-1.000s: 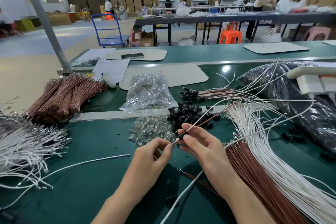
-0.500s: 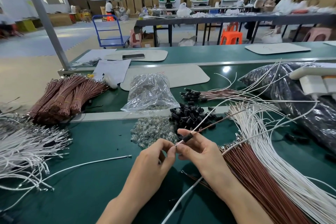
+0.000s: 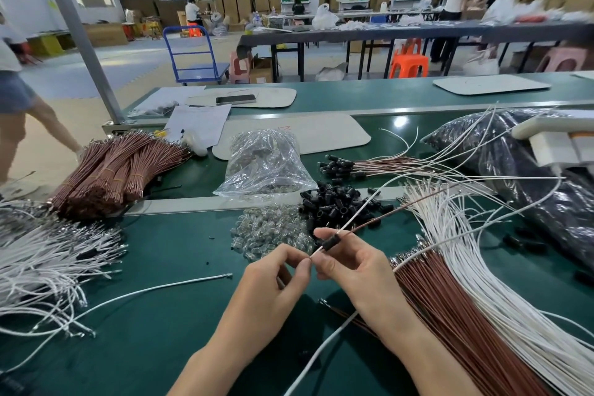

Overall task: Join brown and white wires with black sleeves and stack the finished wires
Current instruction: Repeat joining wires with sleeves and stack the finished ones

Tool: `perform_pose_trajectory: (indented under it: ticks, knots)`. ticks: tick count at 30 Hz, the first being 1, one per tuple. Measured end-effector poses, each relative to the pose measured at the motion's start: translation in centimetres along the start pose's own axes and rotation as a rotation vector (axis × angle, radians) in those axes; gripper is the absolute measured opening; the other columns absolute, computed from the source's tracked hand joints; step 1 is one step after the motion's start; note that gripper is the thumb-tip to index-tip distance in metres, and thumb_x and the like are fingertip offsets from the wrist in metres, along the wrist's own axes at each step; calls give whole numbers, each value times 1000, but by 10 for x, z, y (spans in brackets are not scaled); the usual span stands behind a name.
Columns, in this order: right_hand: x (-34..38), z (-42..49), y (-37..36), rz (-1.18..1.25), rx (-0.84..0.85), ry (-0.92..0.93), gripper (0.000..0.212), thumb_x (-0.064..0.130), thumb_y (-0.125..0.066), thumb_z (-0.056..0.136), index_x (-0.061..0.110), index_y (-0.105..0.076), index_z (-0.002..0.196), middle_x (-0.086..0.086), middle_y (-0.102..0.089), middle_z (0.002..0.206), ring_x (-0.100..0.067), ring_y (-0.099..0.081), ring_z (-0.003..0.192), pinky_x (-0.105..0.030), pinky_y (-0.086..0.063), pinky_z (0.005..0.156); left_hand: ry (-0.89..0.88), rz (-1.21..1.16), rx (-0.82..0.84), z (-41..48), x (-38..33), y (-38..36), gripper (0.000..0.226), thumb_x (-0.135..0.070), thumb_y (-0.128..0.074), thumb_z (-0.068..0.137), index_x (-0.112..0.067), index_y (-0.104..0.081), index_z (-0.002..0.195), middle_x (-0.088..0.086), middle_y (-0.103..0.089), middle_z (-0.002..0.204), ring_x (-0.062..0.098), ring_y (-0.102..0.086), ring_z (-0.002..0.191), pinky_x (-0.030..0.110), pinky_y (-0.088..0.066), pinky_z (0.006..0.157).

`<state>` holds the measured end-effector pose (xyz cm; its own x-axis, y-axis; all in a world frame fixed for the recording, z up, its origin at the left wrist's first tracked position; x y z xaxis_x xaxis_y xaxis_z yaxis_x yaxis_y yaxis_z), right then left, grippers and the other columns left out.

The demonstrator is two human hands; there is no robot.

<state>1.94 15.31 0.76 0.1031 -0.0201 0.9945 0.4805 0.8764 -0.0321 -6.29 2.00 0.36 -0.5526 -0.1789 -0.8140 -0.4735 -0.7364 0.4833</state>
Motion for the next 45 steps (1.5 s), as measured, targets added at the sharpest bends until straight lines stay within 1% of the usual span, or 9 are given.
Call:
perform_pose_trajectory:
  ticks: [3,7,11,18,23,29,34,41,45]
  knots:
    - [-3,0,-1,64,9,-57,24,28,-78,82,26,-76,106,0,-76,85,-10,-71,79,-20,-56,75,-14,35,-25,-1,0,2,24,-62,-49,93,-42,-63,96,0,-59,67,19,-51,56,41,-48,56]
    - [-3,-1,-3,-12,35,-56,23,45,-76,78,29,-80,93,-4,-77,85,-12,-72,78,-24,-58,76,-30,85,-30,0,-2,2,19,-60,-49,94,-46,-60,95,-6,-60,67,14,-50,54,37,-48,53]
    - [-2,-1,-2,-5,22,-51,22,46,-76,78,28,-80,90,-1,-75,79,-10,-71,72,-20,-56,69,-41,81,-35,-1,-3,2,20,-59,-49,95,-43,-61,96,-4,-58,65,16,-50,53,40,-47,51]
    - [-5,1,-2,-9,28,-66,31,53,-77,75,27,-80,92,0,-76,81,-11,-72,74,-24,-58,73,-40,61,-37,-2,-6,4,21,-59,-48,95,-41,-60,95,-1,-57,66,16,-48,54,42,-46,53]
    - [-8,2,-1,-43,19,-55,34,58,-77,73,29,-80,91,0,-76,81,-12,-72,74,-27,-60,76,-55,225,-60,-4,-14,6,15,-51,-49,95,-40,-58,92,-19,-59,74,9,-52,59,20,-38,54]
    - [-7,2,-1,-23,10,-57,28,52,-78,71,30,-80,88,-1,-76,79,-11,-71,72,-24,-57,71,-112,355,-89,-4,-24,9,11,-42,-56,97,-34,-63,95,-39,-54,86,-3,-51,63,11,-37,58]
    - [-4,1,-2,42,27,-65,21,39,-79,76,25,-81,91,-2,-76,79,-10,-70,73,-21,-56,69,-104,278,-66,-4,-22,8,13,-45,-53,96,-35,-61,95,-34,-57,81,1,-53,62,11,-35,57]
    - [-3,0,-1,54,29,-93,23,44,-78,77,25,-80,91,-4,-76,80,-11,-71,74,-18,-55,71,-96,124,-49,-5,-18,6,19,-58,-49,94,-43,-59,97,-23,-63,76,11,-55,59,15,-39,55]
    - [-3,1,-1,73,18,-109,27,47,-79,74,24,-81,89,-5,-76,80,-12,-70,73,-19,-55,71,-60,44,-57,-3,-15,4,13,-54,-55,94,-43,-62,97,-16,-65,78,10,-54,60,19,-43,55]
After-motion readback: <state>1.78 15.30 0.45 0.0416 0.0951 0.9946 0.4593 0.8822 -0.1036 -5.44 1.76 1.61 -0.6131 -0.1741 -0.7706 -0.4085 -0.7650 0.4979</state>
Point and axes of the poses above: each hand's wrist, its own z-axis towards the middle knuckle, its own y-axis out of the back of the hand, x = y × z, the point moved 7 cm from there along z, towards the middle knuckle
